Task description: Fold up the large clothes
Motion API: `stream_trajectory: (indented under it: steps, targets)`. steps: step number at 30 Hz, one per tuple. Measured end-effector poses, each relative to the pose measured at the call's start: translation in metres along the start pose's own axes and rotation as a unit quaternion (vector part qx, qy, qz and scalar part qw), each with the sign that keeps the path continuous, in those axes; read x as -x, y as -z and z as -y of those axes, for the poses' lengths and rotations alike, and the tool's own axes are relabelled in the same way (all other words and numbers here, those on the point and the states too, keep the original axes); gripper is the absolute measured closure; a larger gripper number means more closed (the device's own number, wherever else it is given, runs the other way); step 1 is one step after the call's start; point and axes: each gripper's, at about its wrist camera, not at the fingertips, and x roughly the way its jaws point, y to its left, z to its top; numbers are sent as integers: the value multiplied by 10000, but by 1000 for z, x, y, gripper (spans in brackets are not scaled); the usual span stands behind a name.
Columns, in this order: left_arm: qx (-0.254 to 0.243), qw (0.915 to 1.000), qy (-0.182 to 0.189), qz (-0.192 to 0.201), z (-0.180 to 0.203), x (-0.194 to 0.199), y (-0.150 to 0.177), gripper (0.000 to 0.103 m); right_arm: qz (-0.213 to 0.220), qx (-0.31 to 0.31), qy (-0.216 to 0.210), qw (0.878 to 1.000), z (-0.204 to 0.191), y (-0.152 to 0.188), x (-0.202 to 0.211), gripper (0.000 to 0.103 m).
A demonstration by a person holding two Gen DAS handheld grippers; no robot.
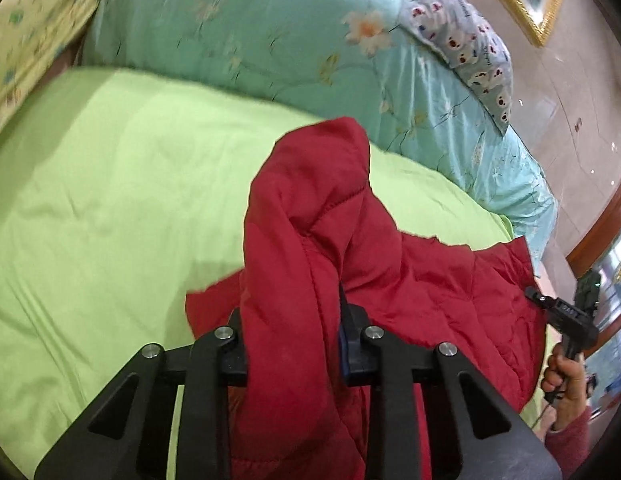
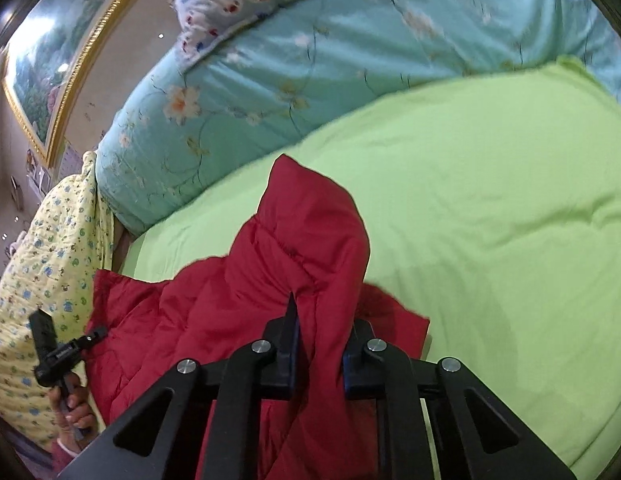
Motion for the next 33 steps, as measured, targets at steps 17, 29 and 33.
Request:
stream_trajectory:
  steps: [17,29,33]
  targets:
    - [-64,9927,-1198,-121,2,-37,-16,65,-175,-359,990,9943,24,5,-49,88]
    - [-27,9886,-1227,874,38,38,-9,64,4,-320,1240,9918,20,11,-45,88]
    - [13,9750,-1670,1469,42,68,-20,63,64,-412,1238,9914,25,12,-42,88]
